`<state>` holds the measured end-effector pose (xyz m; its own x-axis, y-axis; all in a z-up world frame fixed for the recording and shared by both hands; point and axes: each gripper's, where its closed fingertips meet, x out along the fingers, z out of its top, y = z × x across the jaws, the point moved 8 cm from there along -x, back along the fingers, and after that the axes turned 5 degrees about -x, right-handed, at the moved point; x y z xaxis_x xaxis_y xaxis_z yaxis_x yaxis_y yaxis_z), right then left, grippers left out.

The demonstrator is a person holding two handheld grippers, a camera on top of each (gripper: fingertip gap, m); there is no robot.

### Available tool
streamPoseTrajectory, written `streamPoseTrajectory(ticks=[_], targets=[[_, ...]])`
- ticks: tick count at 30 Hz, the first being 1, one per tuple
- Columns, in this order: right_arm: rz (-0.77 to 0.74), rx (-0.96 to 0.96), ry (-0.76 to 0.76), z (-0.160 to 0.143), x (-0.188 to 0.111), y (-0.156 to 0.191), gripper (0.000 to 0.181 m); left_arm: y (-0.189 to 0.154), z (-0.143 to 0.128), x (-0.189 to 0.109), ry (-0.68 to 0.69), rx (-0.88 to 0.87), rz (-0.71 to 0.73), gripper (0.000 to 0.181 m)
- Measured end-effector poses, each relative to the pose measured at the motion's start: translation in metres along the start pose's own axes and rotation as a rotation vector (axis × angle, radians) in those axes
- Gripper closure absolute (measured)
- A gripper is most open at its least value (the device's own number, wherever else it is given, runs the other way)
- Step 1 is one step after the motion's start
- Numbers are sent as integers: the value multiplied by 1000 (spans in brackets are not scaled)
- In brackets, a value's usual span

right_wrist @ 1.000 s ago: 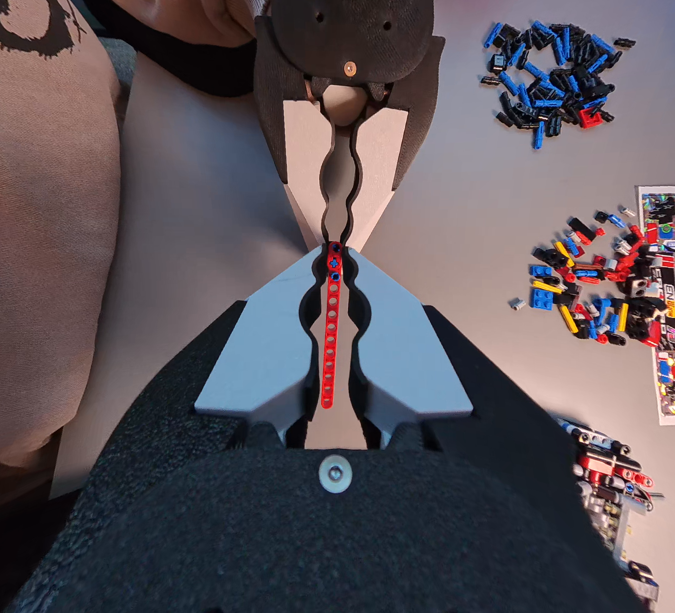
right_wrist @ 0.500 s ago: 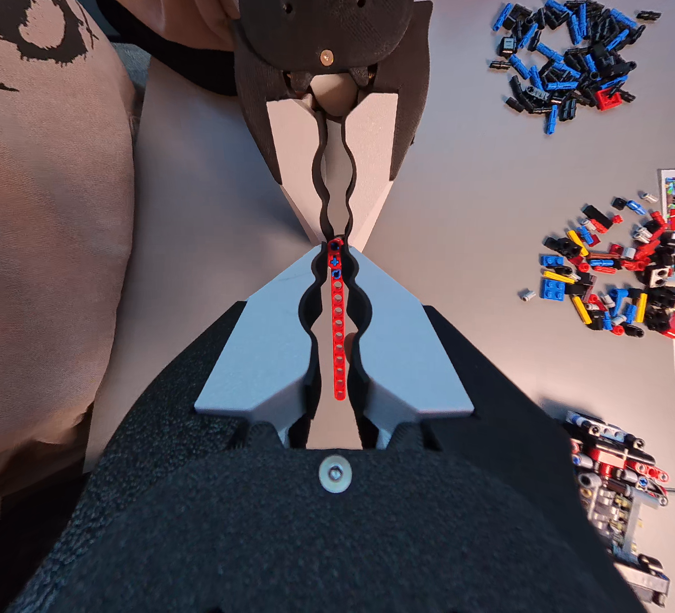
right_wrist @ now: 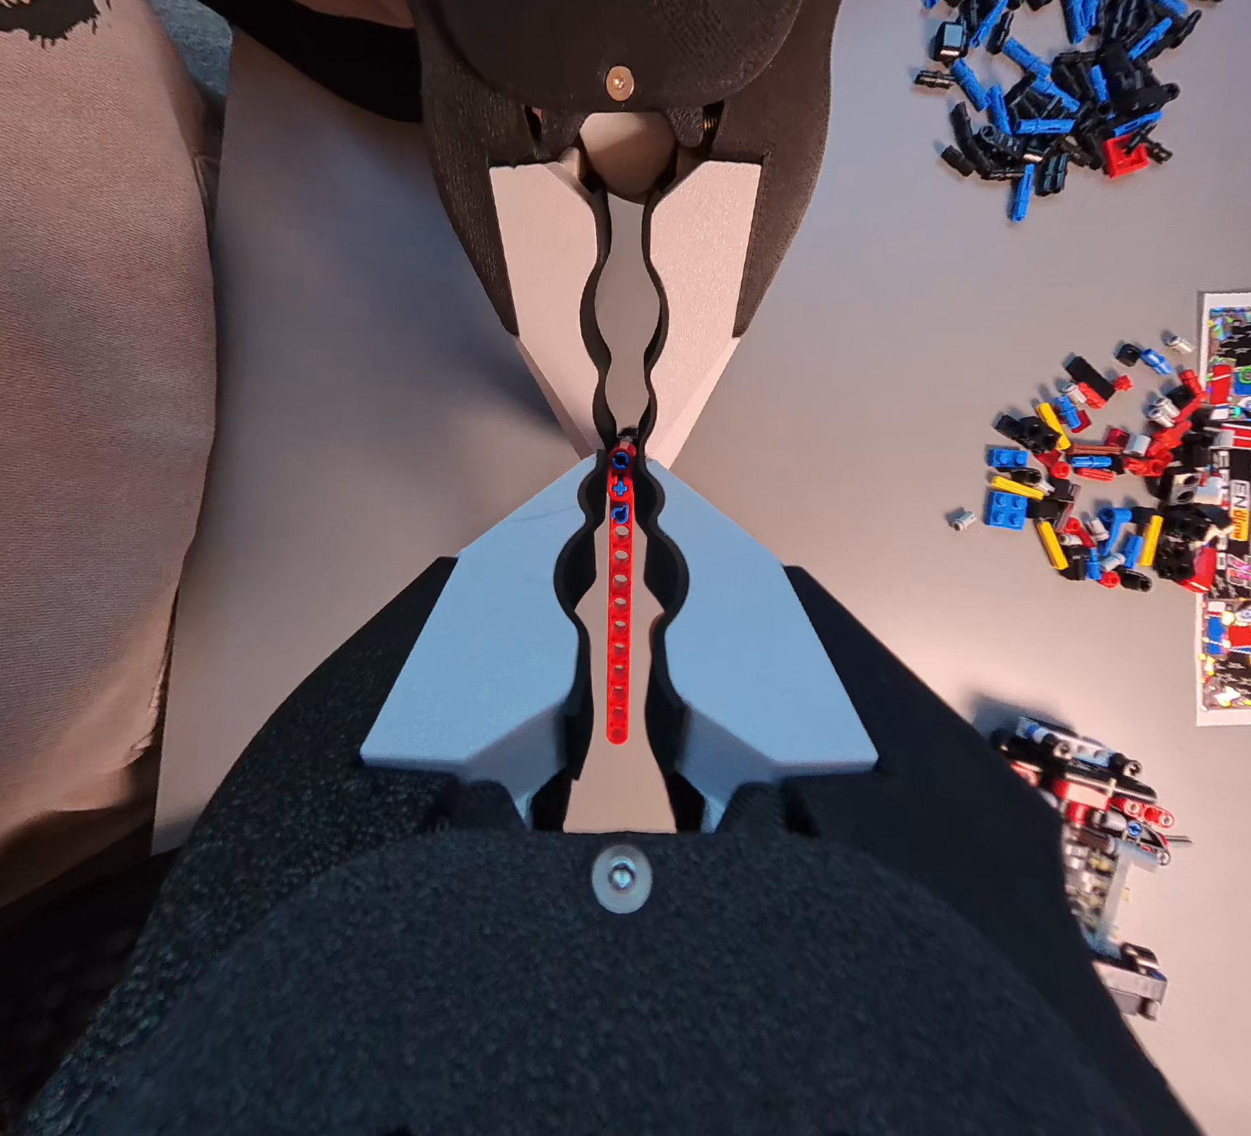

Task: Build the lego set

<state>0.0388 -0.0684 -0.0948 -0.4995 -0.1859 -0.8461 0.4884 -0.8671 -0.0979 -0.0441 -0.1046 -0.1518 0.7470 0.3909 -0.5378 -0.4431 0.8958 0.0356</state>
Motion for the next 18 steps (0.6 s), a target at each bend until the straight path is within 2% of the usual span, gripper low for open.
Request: streamPoseTrajectory(ticks=[2, 3, 4, 8, 10, 18], targets=[[-43, -22, -57, 3, -8, -1, 172, 4, 6, -7, -101, 21, 31, 176], [-50, -27, -132, 8, -16, -1, 157, 8, 8, -11, -136, 21, 58, 176], [-82, -31, -210, 13, -27, -1, 151, 12, 7, -16, -165, 22, 84, 176], [-346, -109, -472, 11, -71, 3, 145, 19, 4, -37, -306, 88, 161, 176], [-455, -121, -485, -2, -75, 8, 146, 21, 6, -46, -363, 119, 192, 176], [-603, -69, -526, -37, -63, 13, 145, 18, 11, -51, -409, 143, 178, 176]])
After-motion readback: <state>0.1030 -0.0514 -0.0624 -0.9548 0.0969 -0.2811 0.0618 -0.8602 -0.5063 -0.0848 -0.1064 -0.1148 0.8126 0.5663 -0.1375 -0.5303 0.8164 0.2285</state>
